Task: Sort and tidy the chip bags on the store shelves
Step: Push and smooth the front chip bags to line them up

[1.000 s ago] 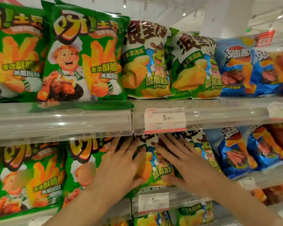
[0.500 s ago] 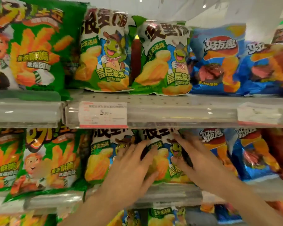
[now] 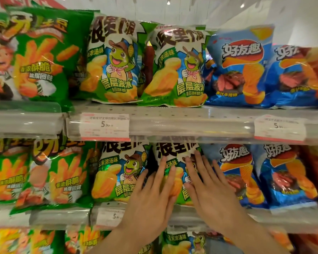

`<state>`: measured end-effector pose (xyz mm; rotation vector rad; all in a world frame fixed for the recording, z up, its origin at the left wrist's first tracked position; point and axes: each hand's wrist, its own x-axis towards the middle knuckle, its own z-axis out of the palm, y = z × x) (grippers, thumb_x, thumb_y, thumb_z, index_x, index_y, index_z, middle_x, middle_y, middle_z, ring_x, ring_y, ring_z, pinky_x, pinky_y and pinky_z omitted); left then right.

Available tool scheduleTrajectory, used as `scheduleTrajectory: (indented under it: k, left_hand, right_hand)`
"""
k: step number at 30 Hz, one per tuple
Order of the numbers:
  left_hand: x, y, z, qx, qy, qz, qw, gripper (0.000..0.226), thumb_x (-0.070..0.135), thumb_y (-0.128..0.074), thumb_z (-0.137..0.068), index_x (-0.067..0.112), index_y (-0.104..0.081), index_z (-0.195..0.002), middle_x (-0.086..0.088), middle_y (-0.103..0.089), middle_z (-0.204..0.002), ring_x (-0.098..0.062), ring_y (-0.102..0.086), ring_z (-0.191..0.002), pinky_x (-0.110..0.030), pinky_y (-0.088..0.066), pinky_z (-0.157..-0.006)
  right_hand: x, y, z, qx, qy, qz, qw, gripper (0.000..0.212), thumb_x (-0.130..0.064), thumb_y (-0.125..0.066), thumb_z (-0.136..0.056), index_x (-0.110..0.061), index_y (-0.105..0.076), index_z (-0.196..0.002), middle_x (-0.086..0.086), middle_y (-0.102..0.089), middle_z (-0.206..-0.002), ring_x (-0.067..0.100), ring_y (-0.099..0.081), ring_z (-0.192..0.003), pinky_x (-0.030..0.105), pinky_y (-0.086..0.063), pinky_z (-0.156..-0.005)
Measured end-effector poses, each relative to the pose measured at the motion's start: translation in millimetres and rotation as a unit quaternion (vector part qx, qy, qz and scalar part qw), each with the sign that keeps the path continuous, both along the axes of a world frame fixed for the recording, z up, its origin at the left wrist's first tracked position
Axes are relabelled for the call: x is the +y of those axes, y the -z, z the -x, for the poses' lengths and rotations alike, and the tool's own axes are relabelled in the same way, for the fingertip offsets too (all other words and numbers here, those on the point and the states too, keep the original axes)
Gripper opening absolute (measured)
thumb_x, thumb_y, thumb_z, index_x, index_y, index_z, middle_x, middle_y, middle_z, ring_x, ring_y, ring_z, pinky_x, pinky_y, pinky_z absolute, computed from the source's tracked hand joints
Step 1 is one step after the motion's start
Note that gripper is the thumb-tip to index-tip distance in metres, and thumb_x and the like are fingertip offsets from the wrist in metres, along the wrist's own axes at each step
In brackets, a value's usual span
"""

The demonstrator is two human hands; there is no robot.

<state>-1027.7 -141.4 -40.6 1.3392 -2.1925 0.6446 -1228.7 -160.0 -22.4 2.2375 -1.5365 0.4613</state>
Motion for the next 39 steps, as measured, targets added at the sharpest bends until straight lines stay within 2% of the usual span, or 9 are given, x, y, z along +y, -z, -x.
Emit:
scheduleTrajectory:
  k: [6, 12, 16, 18, 20, 24, 32, 35, 39]
  left_hand:
    - [0.4, 3.0, -0.8, 0.008, 0.005, 0.003, 1.0, 0.066, 0.045, -0.035, -0.103, 0.013, -0.022, -0.159, -0.02, -0.008, -0.167, -0.029, -0.063, -0.12, -0.053, -0.044, -0.109]
    - [-1.5, 2.4, -3.5, 0.002, 0.007, 0.024, 1.0, 0.066, 0.047, -0.04, -0.101, 0.015, -0.029, -0.158, -0.019, -0.015, -0.166, -0.028, -0.066, -0.114, -0.051, -0.044, -0.109]
    - [-3.1, 2.0, -5.8, -0.012, 0.015, 0.032, 0.999, 0.065, 0.049, -0.04, -0.102, 0.017, -0.03, -0.158, -0.019, -0.018, -0.165, -0.027, -0.067, -0.111, -0.051, -0.046, -0.107]
    - [-4.2, 1.8, -7.0, -0.019, 0.018, 0.035, 0.999, 0.066, 0.05, -0.041, -0.102, 0.018, -0.029, -0.158, -0.019, -0.019, -0.165, -0.027, -0.067, -0.111, -0.051, -0.046, -0.107]
    - [-5.1, 1.4, -9.1, -0.025, 0.02, 0.036, 0.999, 0.067, 0.051, -0.042, -0.102, 0.018, -0.028, -0.158, -0.018, -0.018, -0.166, -0.027, -0.067, -0.111, -0.051, -0.045, -0.108]
    - [-5.1, -0.2, -11.4, -0.031, 0.022, 0.043, 0.998, 0.067, 0.052, -0.044, -0.101, 0.018, -0.032, -0.157, -0.016, -0.015, -0.167, -0.027, -0.067, -0.108, -0.05, -0.046, -0.108]
    - [-5.8, 4.4, -10.9, -0.04, 0.016, 0.048, 0.998, 0.066, 0.051, -0.041, -0.1, 0.016, -0.035, -0.156, -0.018, -0.021, -0.165, -0.027, -0.069, -0.101, -0.049, -0.047, -0.106]
    - [-4.2, 6.2, -11.9, -0.032, 0.016, 0.037, 0.999, 0.066, 0.052, -0.039, -0.1, 0.017, -0.035, -0.156, -0.018, -0.024, -0.164, -0.025, -0.07, -0.101, -0.049, -0.046, -0.107]
    - [-1.1, 1.6, -14.1, -0.015, 0.021, -0.001, 1.0, 0.062, 0.054, -0.038, -0.101, 0.023, -0.035, -0.156, -0.013, -0.027, -0.164, -0.028, -0.058, -0.125, -0.05, -0.041, -0.111]
  right_hand:
    - [-3.6, -32.5, 4.6, -0.048, -0.043, -0.044, 0.997, 0.062, -0.053, -0.011, -0.102, -0.028, -0.026, -0.157, 0.003, -0.027, -0.162, 0.025, -0.022, -0.151, 0.048, -0.013, -0.124]
    - [-45.1, -78.1, -24.1, -0.068, -0.072, -0.045, 0.994, 0.051, -0.049, -0.031, -0.103, -0.023, -0.045, -0.144, 0.007, -0.053, -0.144, 0.03, -0.048, -0.132, 0.04, -0.038, -0.111]
    - [-66.6, -93.7, -42.9, -0.158, -0.075, -0.116, 0.978, 0.051, -0.057, -0.04, -0.1, -0.033, -0.044, -0.144, -0.003, -0.049, -0.148, 0.021, -0.044, -0.135, 0.029, -0.03, -0.111]
    - [-73.4, -98.4, -47.8, -0.185, -0.064, -0.137, 0.971, 0.054, -0.062, -0.042, -0.096, -0.036, -0.044, -0.144, -0.005, -0.049, -0.149, 0.022, -0.043, -0.137, 0.033, -0.031, -0.113]
    - [-75.1, -100.9, -52.1, -0.193, -0.062, -0.122, 0.972, 0.058, -0.067, -0.044, -0.093, -0.038, -0.045, -0.143, -0.005, -0.05, -0.147, 0.023, -0.044, -0.136, 0.036, -0.035, -0.113]
    - [-65.5, -94.8, -56.7, -0.182, -0.036, -0.083, 0.979, 0.045, -0.057, -0.049, -0.097, -0.031, -0.054, -0.134, -0.002, -0.06, -0.137, 0.021, -0.053, -0.125, 0.03, -0.042, -0.1]
    - [-70.7, -70.6, -55.3, -0.217, -0.008, 0.102, 0.971, 0.027, -0.044, -0.06, -0.093, -0.018, -0.066, -0.093, 0.006, -0.07, -0.084, 0.027, -0.065, -0.082, 0.035, -0.051, -0.074]
    - [-71.4, -69.4, -55.3, -0.218, -0.013, 0.117, 0.969, 0.026, -0.044, -0.061, -0.094, -0.018, -0.066, -0.094, 0.006, -0.07, -0.084, 0.027, -0.065, -0.081, 0.036, -0.052, -0.075]
    - [-62.3, -64.8, -43.8, -0.217, -0.078, 0.104, 0.967, 0.032, -0.043, -0.051, -0.099, -0.017, -0.064, -0.113, 0.007, -0.07, -0.104, 0.025, -0.063, -0.1, 0.036, -0.048, -0.09]
